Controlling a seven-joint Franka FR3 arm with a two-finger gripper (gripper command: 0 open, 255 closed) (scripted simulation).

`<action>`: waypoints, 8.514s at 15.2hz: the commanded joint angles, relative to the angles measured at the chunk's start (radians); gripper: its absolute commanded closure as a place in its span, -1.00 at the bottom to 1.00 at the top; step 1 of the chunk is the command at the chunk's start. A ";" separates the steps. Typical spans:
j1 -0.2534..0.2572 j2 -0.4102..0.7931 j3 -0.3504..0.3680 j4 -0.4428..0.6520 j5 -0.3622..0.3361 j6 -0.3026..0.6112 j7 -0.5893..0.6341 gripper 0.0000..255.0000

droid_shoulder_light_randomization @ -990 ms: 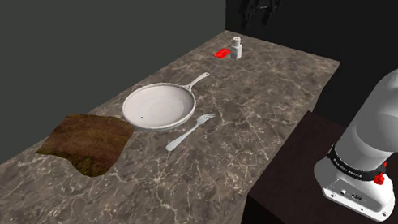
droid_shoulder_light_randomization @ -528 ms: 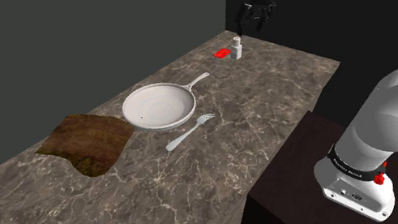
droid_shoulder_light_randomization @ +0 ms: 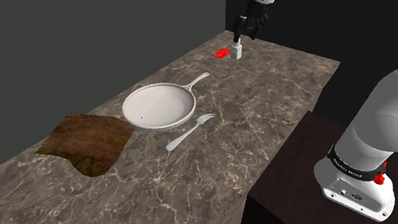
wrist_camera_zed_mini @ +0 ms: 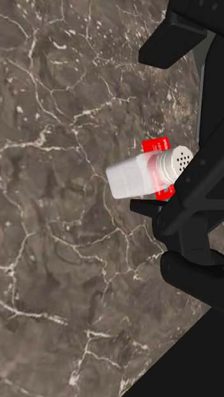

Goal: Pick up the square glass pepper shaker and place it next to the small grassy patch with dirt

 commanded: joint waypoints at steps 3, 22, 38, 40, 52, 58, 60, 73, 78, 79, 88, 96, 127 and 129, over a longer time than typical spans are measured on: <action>0.001 0.106 -0.034 0.048 0.069 0.059 -0.077 -1.00; 0.014 0.190 -0.028 0.039 0.138 0.143 -0.124 1.00; 0.008 0.116 -0.027 0.098 0.059 0.022 -0.049 1.00; 0.006 0.104 -0.026 0.113 0.048 -0.002 -0.037 1.00; 0.000 0.050 -0.019 0.220 -0.003 -0.155 0.021 1.00; -0.001 0.036 -0.017 0.286 -0.019 -0.232 0.042 1.00; -0.001 0.034 -0.016 0.300 -0.021 -0.248 0.046 1.00; 0.080 -0.201 0.215 0.050 -0.097 -0.184 0.390 1.00; 0.114 -0.247 0.312 0.005 -0.098 -0.174 0.520 1.00; 0.122 -0.253 0.332 0.000 -0.097 -0.173 0.546 1.00; 0.185 -0.260 0.516 0.003 -0.090 -0.165 0.784 1.00; 0.224 -0.191 0.687 0.084 -0.111 -0.166 1.006 1.00; 0.272 0.216 1.023 0.280 -0.462 -0.050 1.583 1.00; 0.273 0.228 1.022 0.264 -0.479 -0.027 1.598 1.00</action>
